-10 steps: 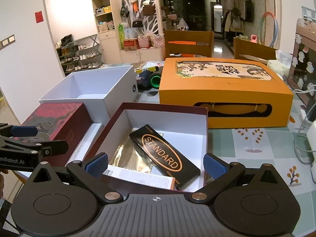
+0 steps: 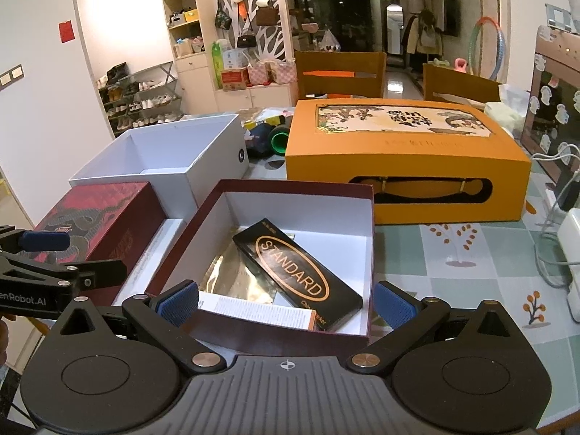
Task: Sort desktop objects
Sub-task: 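Move the right tool toward the black STANDARD box in the red-rimmed box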
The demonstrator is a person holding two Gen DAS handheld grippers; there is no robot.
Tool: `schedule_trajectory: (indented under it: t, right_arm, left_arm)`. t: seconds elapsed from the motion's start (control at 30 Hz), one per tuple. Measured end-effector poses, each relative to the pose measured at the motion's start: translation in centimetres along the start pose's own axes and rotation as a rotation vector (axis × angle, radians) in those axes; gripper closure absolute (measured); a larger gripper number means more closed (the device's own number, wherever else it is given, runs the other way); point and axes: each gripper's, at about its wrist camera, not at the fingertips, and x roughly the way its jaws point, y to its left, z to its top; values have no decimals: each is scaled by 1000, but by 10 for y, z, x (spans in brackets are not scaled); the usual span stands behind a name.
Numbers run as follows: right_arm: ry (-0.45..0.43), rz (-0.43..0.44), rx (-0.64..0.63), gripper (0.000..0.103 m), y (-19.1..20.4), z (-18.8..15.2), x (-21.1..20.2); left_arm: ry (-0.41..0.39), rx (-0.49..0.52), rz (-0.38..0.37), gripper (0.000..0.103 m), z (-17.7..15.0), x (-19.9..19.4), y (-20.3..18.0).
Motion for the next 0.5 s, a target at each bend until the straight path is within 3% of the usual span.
schedule_trajectory:
  t: [0.5]
  right_arm:
    - [-6, 1, -12, 0, -2, -4, -5]
  left_arm:
    - [-17, 19, -16, 0, -4, -9, 0]
